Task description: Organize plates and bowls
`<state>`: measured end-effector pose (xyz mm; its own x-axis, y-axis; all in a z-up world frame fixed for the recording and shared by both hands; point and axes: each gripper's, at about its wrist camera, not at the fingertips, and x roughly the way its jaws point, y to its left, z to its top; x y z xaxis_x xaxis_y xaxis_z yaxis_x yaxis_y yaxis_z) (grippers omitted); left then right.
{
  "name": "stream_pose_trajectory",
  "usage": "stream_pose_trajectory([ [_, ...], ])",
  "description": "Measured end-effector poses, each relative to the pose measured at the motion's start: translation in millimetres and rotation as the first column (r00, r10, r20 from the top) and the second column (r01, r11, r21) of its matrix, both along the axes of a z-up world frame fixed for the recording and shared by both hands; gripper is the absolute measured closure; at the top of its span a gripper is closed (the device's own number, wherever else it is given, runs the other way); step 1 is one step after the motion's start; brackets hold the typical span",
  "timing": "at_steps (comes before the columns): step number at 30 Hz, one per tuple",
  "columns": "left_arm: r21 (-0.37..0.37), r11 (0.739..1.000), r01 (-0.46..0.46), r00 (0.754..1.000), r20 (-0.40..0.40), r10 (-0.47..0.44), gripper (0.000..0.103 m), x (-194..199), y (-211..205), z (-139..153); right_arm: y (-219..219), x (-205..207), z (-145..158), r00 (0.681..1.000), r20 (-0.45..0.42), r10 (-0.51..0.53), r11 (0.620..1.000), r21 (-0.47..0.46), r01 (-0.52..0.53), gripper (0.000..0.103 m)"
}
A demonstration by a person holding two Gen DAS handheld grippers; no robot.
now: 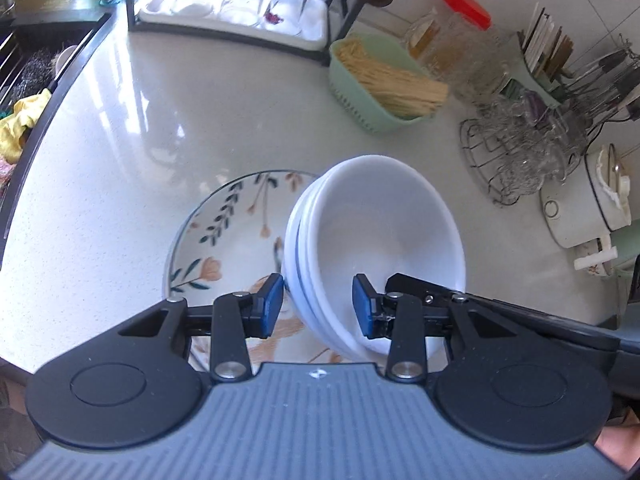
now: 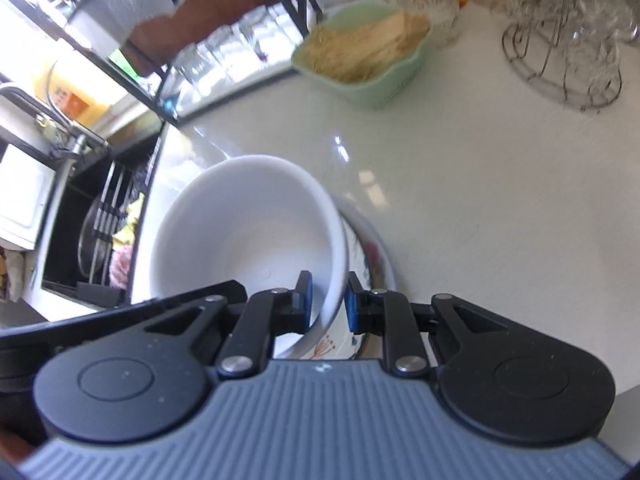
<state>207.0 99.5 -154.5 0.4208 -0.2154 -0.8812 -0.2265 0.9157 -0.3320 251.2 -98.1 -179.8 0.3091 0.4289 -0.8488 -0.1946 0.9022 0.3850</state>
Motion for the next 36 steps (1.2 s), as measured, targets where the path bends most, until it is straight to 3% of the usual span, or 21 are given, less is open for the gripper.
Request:
stream_pose_trajectory([
  [8, -0.019, 1.0, -0.006, 1.0, -0.028, 0.005, 0.061, -6, 14, -20, 15, -5, -19, 1.0, -0.022, 0.009, 0.999, -0.041, -0.009, 0.082],
  [15, -0.037, 0.999, 0.006, 0.999, -0.034, -0.007, 0.056, -7, 19, -26, 19, -5, -19, 1.0, -0.021, -0.01, 0.998, -0.059, 0.009, 0.082],
  [20, -0.051, 0.998, 0.024, 0.999, -0.029, -0.026, 0.054, -11, 25, -28, 18, -13, -11, 0.999, 0.034, -0.023, 0.996, -0.086, 0.026, 0.081],
  [26, -0.023, 0.998, 0.066, 0.998, -0.012, -0.067, 0.039, -18, 31, -22, 10, -24, -3, 0.995, 0.07, -0.077, 0.992, -0.09, 0.083, 0.08],
  [28, -0.008, 0.997, 0.073, 0.997, 0.001, -0.073, 0.039, -22, 34, -17, 8, -29, 2, 0.993, 0.087, -0.081, 0.993, -0.084, 0.089, 0.072],
  [30, 0.009, 0.997, 0.071, 0.997, 0.019, -0.071, 0.039, -27, 37, -9, 5, -34, 9, 0.99, 0.111, -0.09, 0.993, -0.066, 0.097, 0.049],
  [32, 0.024, 0.998, 0.065, 0.997, 0.039, -0.066, 0.038, -33, 40, 0, 2, -40, 14, 0.985, 0.142, -0.098, 0.992, -0.061, 0.107, 0.036],
  [36, 0.075, 0.996, 0.053, 0.995, 0.078, -0.058, 0.032, -47, 38, 15, -1, -48, 21, 0.98, 0.18, -0.079, 0.994, -0.065, 0.093, 0.033],
])
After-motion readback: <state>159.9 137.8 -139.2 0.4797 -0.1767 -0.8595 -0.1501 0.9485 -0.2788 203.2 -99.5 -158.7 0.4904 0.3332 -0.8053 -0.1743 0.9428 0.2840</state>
